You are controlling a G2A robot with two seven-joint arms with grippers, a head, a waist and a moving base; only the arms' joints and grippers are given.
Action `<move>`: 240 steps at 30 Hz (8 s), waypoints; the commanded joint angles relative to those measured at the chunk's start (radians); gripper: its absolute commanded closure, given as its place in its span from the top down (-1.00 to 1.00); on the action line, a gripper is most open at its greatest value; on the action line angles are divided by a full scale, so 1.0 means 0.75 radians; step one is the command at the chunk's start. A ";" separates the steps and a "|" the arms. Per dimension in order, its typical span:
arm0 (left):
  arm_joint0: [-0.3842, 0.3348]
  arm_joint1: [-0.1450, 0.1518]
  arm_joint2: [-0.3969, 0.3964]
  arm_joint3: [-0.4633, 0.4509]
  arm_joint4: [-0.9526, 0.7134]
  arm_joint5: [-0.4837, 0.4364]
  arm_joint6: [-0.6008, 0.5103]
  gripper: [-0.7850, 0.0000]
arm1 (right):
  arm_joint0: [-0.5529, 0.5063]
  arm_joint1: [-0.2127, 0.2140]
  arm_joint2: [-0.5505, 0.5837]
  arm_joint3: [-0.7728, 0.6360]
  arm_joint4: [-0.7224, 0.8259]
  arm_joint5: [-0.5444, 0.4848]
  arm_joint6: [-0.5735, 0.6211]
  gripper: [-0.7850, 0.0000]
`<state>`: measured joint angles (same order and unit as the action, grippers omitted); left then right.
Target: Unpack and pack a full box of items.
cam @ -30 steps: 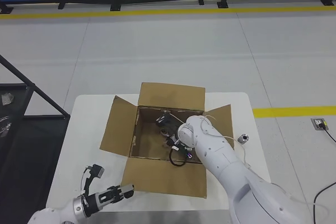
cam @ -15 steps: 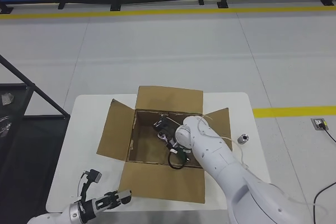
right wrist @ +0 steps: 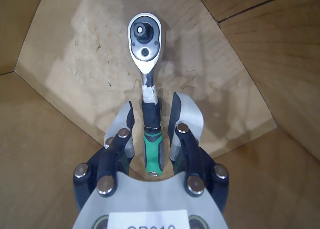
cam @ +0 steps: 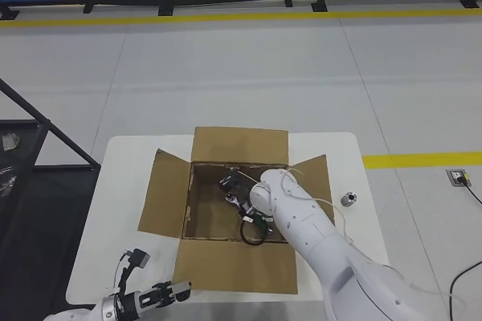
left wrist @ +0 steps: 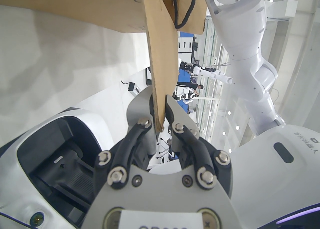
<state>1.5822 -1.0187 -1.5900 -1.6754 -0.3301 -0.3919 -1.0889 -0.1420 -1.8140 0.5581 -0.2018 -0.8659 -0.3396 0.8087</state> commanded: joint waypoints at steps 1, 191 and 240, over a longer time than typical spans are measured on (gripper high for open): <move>0.007 0.002 -0.001 -0.005 -0.002 -0.007 -0.009 -1.00 | 0.000 -0.003 0.001 0.001 -0.002 0.000 0.003 -0.14; -0.047 0.062 0.100 0.033 -0.132 -0.012 0.149 1.00 | -0.512 0.329 0.543 -1.470 -0.457 0.020 0.161 -1.00; -0.023 0.080 -0.133 0.158 -0.582 -0.154 -0.194 1.00 | -1.285 0.537 1.722 -1.762 -0.226 0.408 0.237 -1.00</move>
<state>1.5662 -0.9588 -1.6887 -1.5556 -0.7691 -0.5085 -1.2346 -1.1083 -1.4118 1.8491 -1.5532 -1.0567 -0.0395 1.0077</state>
